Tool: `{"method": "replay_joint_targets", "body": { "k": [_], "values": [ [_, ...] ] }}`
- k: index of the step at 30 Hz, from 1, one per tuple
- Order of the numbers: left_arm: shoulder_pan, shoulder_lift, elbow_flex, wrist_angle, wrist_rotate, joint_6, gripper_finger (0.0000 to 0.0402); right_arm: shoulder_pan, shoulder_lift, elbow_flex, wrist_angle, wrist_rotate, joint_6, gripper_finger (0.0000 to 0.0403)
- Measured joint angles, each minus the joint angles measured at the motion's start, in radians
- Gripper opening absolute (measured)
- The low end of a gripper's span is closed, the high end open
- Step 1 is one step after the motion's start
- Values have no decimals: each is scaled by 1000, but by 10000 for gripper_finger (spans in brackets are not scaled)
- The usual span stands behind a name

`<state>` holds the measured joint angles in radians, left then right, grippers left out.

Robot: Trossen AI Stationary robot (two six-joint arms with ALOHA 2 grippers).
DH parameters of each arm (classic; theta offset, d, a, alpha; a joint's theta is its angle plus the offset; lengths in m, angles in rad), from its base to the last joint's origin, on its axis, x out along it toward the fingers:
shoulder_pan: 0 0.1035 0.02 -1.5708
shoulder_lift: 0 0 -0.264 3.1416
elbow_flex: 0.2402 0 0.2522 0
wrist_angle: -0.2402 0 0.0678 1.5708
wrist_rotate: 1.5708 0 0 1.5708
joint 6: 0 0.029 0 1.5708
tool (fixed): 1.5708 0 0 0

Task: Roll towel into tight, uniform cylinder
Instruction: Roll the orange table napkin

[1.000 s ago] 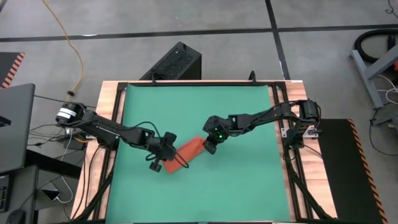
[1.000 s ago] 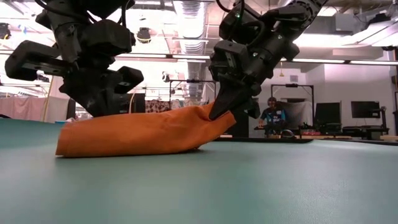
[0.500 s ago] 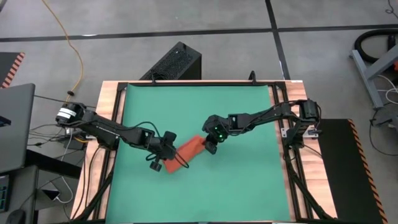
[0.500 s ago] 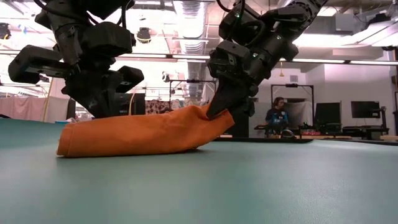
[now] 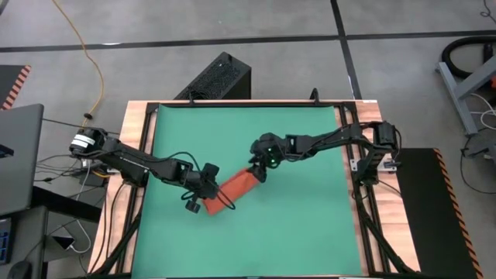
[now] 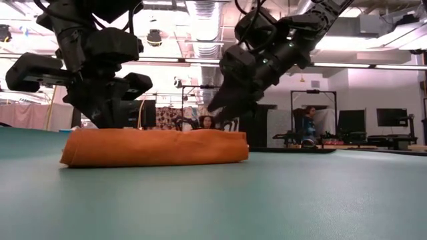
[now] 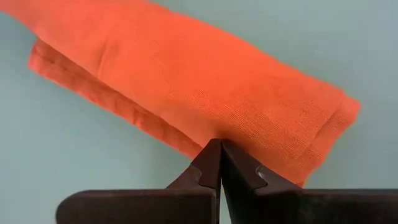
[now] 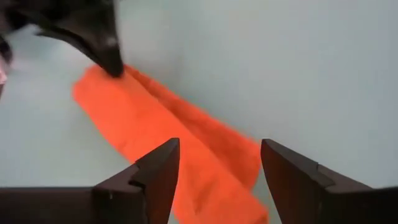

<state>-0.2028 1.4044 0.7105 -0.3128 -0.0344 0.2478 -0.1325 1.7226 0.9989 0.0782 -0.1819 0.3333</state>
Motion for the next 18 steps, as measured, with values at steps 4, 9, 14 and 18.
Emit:
{"method": "replay_joint_targets", "body": {
  "k": [4, 9, 14, 18],
  "values": [
    [0, 0, 0, -40, -26, -22, 0, 34, 0, -6, 94, -33, -119, 224],
    [-2, 0, 0, -93, -79, -32, 0, 84, 0, -68, 225, -8, -198, 150],
    [-14, 0, 0, -95, -85, -33, 0, 76, 8, -112, 291, 48, -208, 60],
    [-31, 0, 2, -101, -108, -61, 0, 70, 80, -117, 338, 50, -212, 11]
  ]
}}
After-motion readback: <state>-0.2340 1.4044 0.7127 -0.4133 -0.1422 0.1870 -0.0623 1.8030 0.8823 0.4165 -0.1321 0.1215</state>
